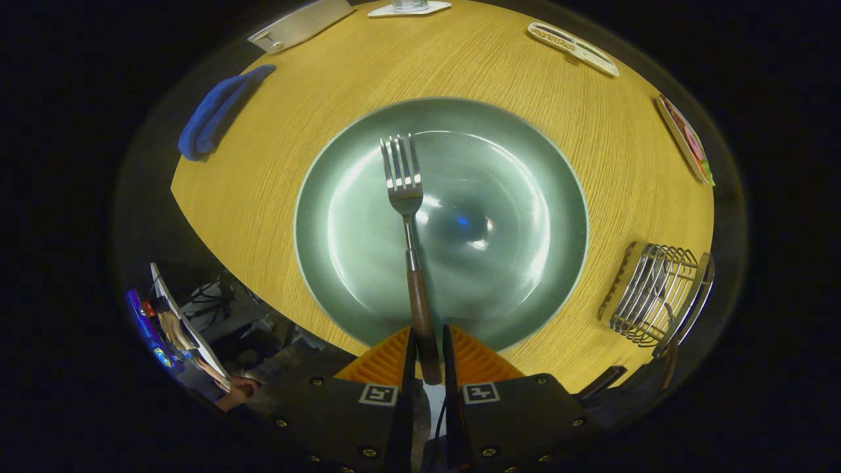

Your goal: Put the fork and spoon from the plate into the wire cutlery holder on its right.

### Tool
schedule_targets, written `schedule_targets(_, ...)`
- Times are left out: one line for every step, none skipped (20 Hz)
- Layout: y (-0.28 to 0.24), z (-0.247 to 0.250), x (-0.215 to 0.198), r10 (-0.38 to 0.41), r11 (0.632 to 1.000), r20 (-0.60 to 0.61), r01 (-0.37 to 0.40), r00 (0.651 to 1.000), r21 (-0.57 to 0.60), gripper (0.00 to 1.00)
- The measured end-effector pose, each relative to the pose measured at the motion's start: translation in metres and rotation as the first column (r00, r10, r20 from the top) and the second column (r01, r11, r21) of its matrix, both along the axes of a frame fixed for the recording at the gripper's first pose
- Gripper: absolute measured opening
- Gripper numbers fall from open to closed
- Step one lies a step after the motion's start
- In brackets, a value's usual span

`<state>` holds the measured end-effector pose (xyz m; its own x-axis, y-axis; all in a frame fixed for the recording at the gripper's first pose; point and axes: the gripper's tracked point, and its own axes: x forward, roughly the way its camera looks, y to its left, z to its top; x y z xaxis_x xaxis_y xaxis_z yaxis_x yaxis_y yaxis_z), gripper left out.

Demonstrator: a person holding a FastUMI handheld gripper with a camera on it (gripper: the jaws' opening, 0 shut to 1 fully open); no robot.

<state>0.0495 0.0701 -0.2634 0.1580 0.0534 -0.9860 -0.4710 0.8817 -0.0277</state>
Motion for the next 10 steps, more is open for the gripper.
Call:
schedule_targets(-0.002, -0.001, 0.002, 0.019, 1.0, 0.02, -0.019, 1.0, -0.013, 0.21)
schedule_targets(-0.007, 0.001, 0.001, 0.051, 0.998, 0.021, -0.05, 0.998, -0.034, 0.21)
schedule_targets(-0.006, 0.011, 0.003, 0.048, 0.999, 0.052, -0.047, 0.997, -0.024, 0.12)
schedule_targets(-0.004, 0.006, 0.002, 0.064, 0.998, 0.042, -0.063, 0.997, -0.032, 0.03)
schedule_targets(-0.003, 0.009, -0.001, 0.07, 0.997, 0.033, -0.069, 0.997, -0.016, 0.04)
schedule_targets(0.001, 0.013, -0.004, 0.075, 0.997, 0.025, -0.076, 0.997, 0.009, 0.04)
schedule_targets(0.003, 0.02, -0.006, 0.09, 0.996, 0.021, -0.09, 0.996, 0.022, 0.04)
schedule_targets(0.004, 0.027, -0.007, 0.102, 0.994, 0.02, -0.102, 0.995, 0.037, 0.04)
schedule_targets(0.005, 0.035, -0.01, 0.103, 0.992, 0.004, -0.103, 0.995, 0.066, 0.04)
schedule_targets(0.005, 0.041, -0.016, 0.095, 0.991, -0.03, -0.092, 0.995, 0.094, 0.04)
